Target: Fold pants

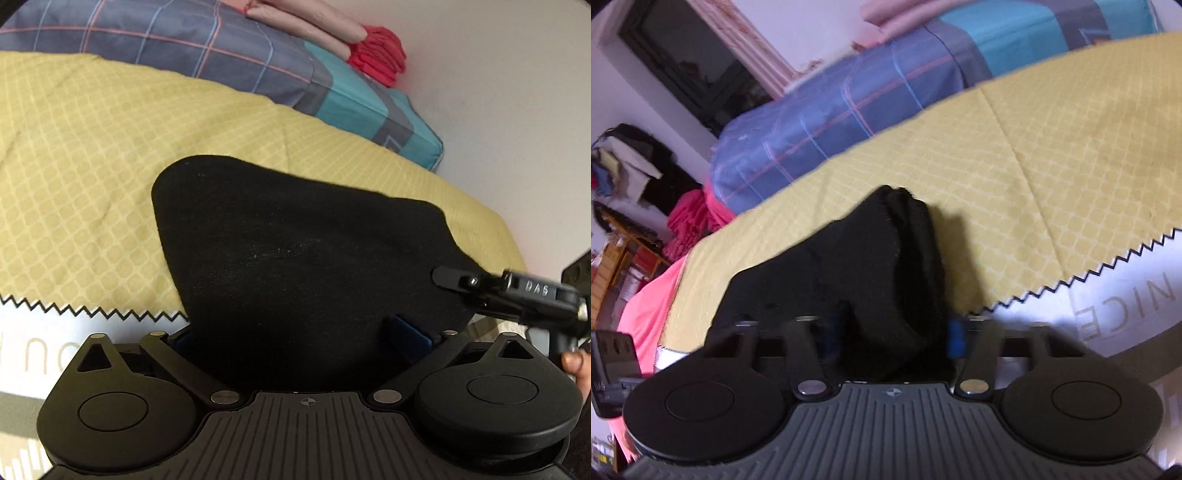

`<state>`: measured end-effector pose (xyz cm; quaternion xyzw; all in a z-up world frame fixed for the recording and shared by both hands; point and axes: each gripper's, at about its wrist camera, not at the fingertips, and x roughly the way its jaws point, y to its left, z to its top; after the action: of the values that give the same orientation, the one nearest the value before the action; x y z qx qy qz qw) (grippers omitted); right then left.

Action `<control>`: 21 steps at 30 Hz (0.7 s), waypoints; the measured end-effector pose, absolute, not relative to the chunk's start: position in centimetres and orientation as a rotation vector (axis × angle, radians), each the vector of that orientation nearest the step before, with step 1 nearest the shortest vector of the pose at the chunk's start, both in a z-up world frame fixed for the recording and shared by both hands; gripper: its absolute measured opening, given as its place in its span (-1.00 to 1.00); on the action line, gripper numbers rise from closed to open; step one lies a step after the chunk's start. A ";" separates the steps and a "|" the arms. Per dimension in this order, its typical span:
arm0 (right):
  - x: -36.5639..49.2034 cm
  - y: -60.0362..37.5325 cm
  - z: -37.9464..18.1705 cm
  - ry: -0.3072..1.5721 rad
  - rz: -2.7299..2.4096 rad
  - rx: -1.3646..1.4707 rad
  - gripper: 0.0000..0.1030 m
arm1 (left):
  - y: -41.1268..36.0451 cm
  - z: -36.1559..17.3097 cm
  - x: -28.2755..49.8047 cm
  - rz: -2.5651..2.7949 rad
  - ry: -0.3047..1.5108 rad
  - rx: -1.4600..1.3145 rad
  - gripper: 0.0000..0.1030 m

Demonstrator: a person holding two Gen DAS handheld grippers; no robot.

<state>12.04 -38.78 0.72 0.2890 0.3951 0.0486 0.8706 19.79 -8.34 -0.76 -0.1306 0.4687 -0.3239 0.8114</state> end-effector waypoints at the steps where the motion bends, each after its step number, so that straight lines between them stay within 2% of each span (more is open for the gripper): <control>1: 11.6 -38.7 1.1 0.818 0.103 0.610 -0.17 | -8.2 0.0 19.2 -0.697 0.977 -0.276 1.00; 6: 7.6 -39.0 4.4 0.758 0.121 0.628 -0.22 | -8.2 4.7 15.4 -0.775 0.894 -0.265 1.00; 13: -3.0 -40.2 9.9 0.634 0.105 0.642 -0.22 | -9.5 9.3 8.1 -0.883 0.806 -0.228 1.00; 16: -7.2 -40.8 9.4 0.622 0.080 0.670 -0.16 | -9.7 7.8 5.7 -0.906 0.846 -0.239 1.00; 19: -9.2 -41.5 5.5 0.710 -0.018 0.664 0.12 | -10.9 3.3 5.0 -0.810 0.946 -0.197 1.00; 21: -9.8 -42.5 2.8 0.810 -0.211 0.646 0.21 | -11.8 -0.1 5.2 -0.674 1.053 -0.116 1.00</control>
<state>-9.85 -42.51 2.84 0.3081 0.3865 -0.1007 0.8634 5.20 -11.79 -0.15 -0.0543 0.4925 -0.3153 0.8093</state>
